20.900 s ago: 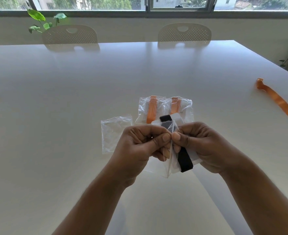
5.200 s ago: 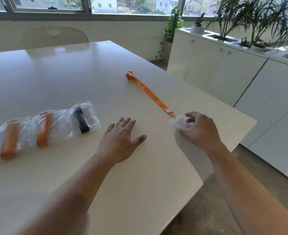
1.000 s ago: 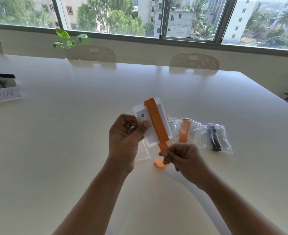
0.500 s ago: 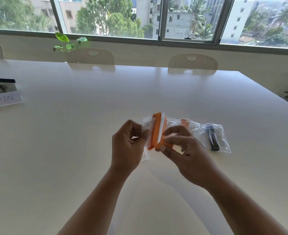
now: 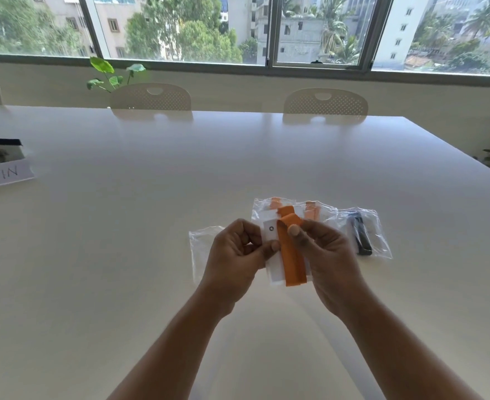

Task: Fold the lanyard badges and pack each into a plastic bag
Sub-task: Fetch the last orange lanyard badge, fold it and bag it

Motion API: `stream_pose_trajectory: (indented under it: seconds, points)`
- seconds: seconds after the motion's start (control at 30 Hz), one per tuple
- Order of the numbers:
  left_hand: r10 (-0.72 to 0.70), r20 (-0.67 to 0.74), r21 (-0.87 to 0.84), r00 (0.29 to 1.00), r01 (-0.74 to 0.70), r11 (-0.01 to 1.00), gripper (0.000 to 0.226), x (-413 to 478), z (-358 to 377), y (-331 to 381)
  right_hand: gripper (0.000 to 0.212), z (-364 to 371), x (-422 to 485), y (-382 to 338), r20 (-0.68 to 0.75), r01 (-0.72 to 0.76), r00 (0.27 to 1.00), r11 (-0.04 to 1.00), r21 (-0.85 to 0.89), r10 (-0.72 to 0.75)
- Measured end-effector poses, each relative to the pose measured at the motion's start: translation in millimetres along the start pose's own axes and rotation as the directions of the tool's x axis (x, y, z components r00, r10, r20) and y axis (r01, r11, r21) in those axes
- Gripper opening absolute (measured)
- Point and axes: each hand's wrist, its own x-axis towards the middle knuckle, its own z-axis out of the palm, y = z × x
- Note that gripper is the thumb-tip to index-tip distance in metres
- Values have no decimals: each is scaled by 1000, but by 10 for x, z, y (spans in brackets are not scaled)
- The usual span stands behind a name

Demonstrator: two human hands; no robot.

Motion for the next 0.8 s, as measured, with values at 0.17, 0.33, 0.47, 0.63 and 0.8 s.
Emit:
stream_pose_trajectory:
  seconds: [0.17, 0.33, 0.47, 0.63, 0.8]
  points:
    - [-58, 25, -37, 998, 59, 998, 27, -9, 1, -25, 41, -138, -13, 122, 133, 84, 990, 972, -220, -55]
    - [-61, 55, 17, 997, 60, 998, 31, -6, -6, -9, 55, -171, 0, 179, 167, 124, 983, 954, -273, -80]
    - [-60, 77, 56, 995, 55, 997, 33, 13, -53, 6, 64, -179, -4, 185, 199, 133, 977, 953, -273, -80]
    - [-36, 156, 105, 987, 19, 994, 16, 22, -101, 18, 70, -222, -3, 122, 208, 145, 975, 940, -308, -82]
    - [-44, 194, 192, 980, 6, 981, 26, 30, -135, 53, 40, -219, -32, 80, 189, 176, 974, 946, -273, -127]
